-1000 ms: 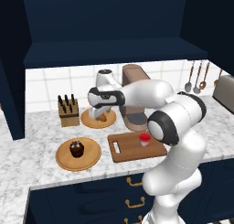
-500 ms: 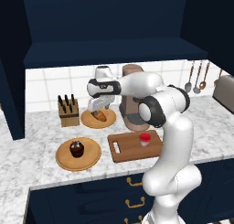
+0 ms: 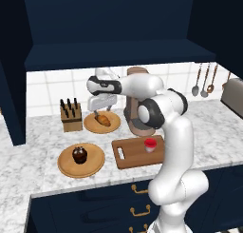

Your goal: From the different types of pastries on the counter, select a croissant and place it on the cutting board. Then retrieve a jar of jam from the cabinet and place it alongside the croissant on the cutting board.

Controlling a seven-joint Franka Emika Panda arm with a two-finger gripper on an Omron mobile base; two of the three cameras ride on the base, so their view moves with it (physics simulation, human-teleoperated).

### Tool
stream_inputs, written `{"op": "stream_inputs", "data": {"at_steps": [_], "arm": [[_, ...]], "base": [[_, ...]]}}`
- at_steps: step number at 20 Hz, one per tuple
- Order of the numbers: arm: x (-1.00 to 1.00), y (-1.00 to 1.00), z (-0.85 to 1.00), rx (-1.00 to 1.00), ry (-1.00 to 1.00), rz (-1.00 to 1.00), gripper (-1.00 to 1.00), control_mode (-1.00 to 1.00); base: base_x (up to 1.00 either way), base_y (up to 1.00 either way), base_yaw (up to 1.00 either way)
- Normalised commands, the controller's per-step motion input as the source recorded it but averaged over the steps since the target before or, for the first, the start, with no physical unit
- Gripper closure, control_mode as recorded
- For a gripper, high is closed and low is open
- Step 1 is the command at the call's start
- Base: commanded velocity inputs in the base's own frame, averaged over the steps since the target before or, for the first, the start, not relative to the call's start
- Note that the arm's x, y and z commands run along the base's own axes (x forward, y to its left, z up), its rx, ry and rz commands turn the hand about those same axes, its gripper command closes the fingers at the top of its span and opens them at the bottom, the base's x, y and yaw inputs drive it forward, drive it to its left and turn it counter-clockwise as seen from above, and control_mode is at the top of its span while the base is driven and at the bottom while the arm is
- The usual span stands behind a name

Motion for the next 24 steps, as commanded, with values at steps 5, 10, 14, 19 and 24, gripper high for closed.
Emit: {"op": "stream_inputs", "data": {"at_steps": [5, 10, 14, 19, 24], "arm": [[0.07, 0.01, -0.28, 0.0, -0.11, -0.17, -1.0, -1.0], [0.1, 0.01, -0.3, 0.0, -0.09, -0.18, -1.0, -1.0], [0.28, 0.0, -0.01, 0.0, -0.01, -0.05, -1.0, -1.0], [0.34, -0.01, 0.0, 0.0, 0.0, 0.0, -1.0, -1.0], [0.18, -0.01, 0.0, 0.0, 0.0, 0.0, -1.0, -1.0]], "base": [[0.0, 0.0, 0.0], [0.0, 0.0, 0.0], [0.0, 0.0, 0.0], [0.0, 0.0, 0.0], [0.0, 0.0, 0.0]]}}
